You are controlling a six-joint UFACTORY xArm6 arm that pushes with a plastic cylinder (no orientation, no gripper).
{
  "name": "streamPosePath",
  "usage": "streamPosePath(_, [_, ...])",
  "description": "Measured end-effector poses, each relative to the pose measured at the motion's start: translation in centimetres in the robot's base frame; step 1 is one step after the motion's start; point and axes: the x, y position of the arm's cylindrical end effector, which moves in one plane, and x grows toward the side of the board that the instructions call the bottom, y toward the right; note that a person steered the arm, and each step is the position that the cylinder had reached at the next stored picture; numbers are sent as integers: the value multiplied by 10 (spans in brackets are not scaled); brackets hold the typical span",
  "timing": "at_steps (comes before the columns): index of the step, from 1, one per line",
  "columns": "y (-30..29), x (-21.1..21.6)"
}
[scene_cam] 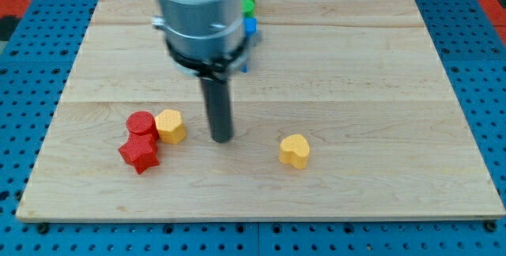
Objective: Slide yellow hexagon away from the right side of the red circle
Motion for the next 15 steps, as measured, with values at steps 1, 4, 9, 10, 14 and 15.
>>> streamPosePath(1, [-36, 5])
streamPosePath(4, [-86, -27])
streamPosePath(9, [-149, -163])
streamPosePath(10, [-246, -143])
streamPosePath(14, [-177, 2])
streamPosePath(15, [-177, 23])
